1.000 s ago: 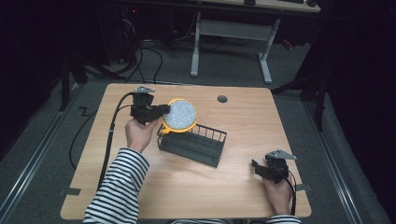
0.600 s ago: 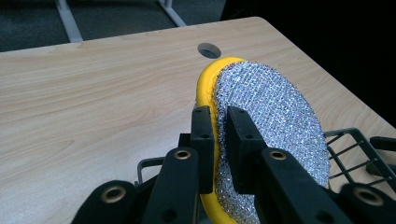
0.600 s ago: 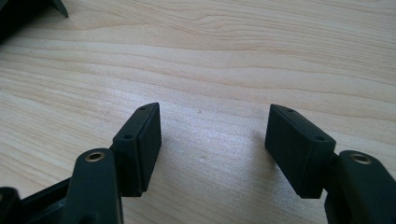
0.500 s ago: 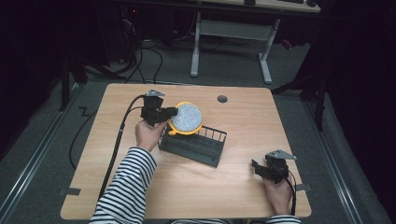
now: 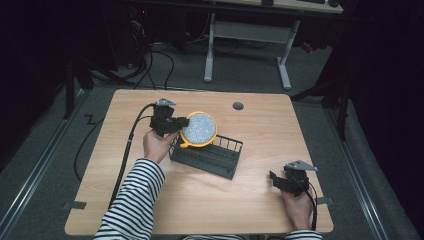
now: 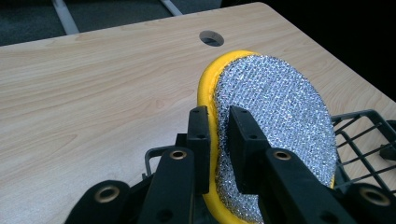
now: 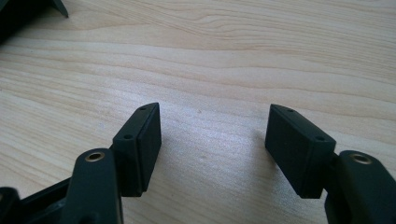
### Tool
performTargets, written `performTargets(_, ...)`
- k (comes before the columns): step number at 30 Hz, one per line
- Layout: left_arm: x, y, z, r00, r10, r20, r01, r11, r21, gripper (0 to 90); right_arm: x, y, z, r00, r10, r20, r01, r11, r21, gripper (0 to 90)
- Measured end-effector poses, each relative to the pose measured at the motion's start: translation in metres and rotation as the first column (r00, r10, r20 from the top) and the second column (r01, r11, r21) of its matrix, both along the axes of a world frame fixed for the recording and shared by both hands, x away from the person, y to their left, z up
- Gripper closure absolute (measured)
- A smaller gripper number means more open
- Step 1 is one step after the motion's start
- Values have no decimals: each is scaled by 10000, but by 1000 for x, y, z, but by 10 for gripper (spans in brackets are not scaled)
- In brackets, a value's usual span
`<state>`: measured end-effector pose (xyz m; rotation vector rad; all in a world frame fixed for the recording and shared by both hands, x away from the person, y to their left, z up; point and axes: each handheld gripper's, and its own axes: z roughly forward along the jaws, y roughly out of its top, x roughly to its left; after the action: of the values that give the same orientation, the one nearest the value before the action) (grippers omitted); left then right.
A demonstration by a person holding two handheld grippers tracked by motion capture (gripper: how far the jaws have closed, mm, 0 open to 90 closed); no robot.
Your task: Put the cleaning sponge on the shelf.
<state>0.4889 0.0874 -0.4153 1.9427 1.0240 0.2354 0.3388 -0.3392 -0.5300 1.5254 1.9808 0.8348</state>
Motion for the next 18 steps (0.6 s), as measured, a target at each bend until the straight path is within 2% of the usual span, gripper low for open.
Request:
performTargets(6,0,1,-4,10000,-13,5,12,9999,105,795,0,0,0,10000,7,0,-7,10000,0,362)
performTargets(8,0,1,-6,9999,-97,24,97,9996,280,798,0,0,0,10000,5,-3,-5,10000,2,362)
performTargets(13,-2,0,-6,9998,-209,59,207,9992,334,804,0,0,0,10000,1,1,-1,10000,-3,362)
performTargets(18,-3,0,-7,9996,-291,44,288,9980,564,810,0,0,0,10000,5,1,-5,10000,1,361)
